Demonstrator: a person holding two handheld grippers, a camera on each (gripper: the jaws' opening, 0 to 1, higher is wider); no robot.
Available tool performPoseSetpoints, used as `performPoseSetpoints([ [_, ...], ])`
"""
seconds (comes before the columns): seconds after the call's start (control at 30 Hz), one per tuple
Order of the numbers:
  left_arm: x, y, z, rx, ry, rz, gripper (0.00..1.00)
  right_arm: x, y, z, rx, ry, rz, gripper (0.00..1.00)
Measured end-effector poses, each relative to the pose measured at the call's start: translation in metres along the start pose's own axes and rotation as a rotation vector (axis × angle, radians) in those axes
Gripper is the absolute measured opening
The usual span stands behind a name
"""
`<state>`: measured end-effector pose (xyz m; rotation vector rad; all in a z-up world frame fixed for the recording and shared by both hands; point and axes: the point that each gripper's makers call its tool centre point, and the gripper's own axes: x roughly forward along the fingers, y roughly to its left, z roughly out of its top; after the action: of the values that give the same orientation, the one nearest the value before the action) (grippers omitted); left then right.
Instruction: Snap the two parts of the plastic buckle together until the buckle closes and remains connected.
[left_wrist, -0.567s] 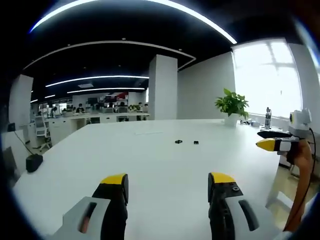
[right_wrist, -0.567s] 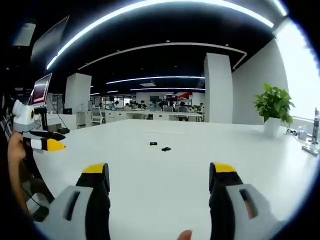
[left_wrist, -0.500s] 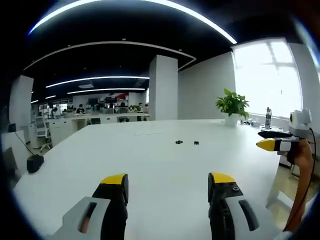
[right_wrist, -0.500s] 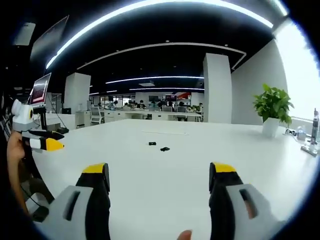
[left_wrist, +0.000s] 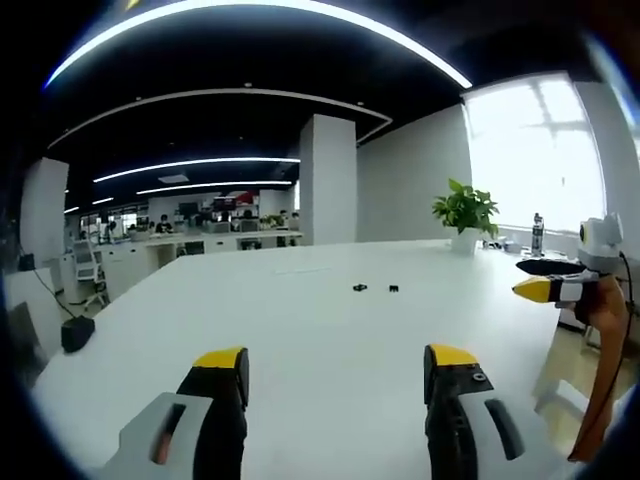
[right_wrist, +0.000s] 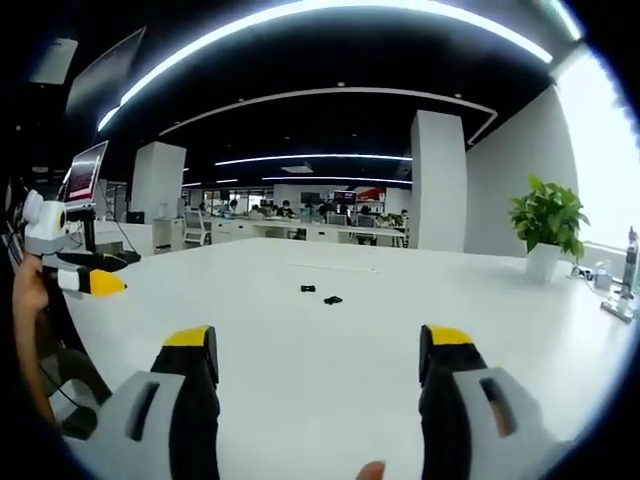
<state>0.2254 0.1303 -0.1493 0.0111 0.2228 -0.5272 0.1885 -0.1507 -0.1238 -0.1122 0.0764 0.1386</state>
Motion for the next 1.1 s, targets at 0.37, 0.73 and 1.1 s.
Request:
performPoseSetpoints([
  [0.37, 0.005, -0.005, -0.004, 0.056, 0.024, -0.005, 0.87, 0.001, 0.009, 0.002, -0.019, -0.007, 0.036, 0.91],
  [0.73, 0.000, -0.004, 0.005, 0.019, -0.015, -0.006, 0.89, 0.000, 0.014, 0.004, -0.036, -0.006, 0.051, 0.99],
  [1.1, -0.005, -0.004, 0.016, -0.022, -0.068, -0.006, 0.99, -0.001, 0.014, 0.009, -0.035, -0.032, 0.052, 1.00],
])
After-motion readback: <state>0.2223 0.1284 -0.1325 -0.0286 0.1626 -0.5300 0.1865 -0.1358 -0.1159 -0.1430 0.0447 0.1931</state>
